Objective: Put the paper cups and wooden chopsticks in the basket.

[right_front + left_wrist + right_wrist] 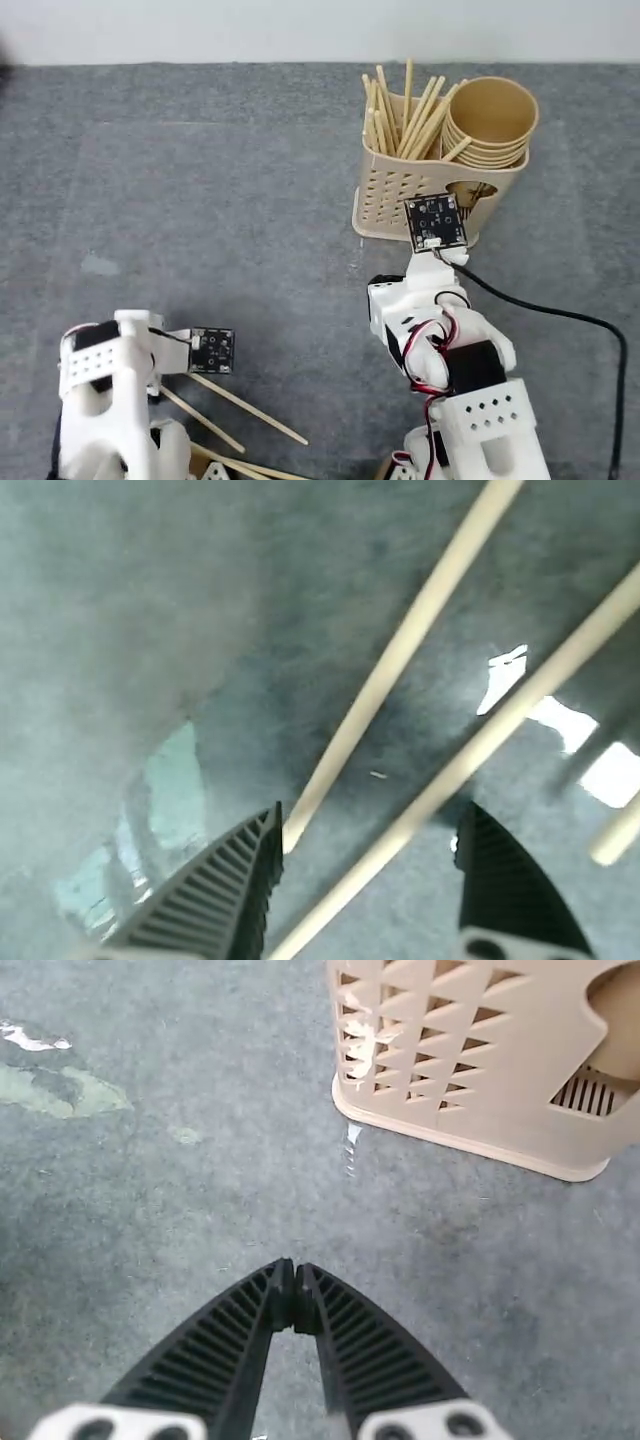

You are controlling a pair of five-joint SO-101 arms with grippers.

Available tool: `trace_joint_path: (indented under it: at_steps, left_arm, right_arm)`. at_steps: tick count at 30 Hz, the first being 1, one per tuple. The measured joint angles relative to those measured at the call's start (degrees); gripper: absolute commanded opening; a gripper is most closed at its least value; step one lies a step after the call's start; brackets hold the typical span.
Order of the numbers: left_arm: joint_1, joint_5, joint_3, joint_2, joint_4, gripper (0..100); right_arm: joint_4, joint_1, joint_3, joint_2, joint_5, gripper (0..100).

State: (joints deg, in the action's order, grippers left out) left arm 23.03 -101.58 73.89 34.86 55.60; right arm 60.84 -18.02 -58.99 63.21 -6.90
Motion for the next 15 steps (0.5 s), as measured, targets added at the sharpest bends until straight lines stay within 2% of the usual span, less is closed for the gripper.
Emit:
trace_joint_path:
  at_steps: [5, 15]
  left_arm:
    - [-0.8, 3.7, 5.4, 0.3, -9.7, 18]
    - [-1.4, 6.2, 5.7, 0.7, -14.2, 5]
  right_arm:
    - [0.0, 0.0, 0.0, 0.0, 0.0, 1.1]
    - [0.0, 3.7, 0.0, 0.0, -0.2, 1.2]
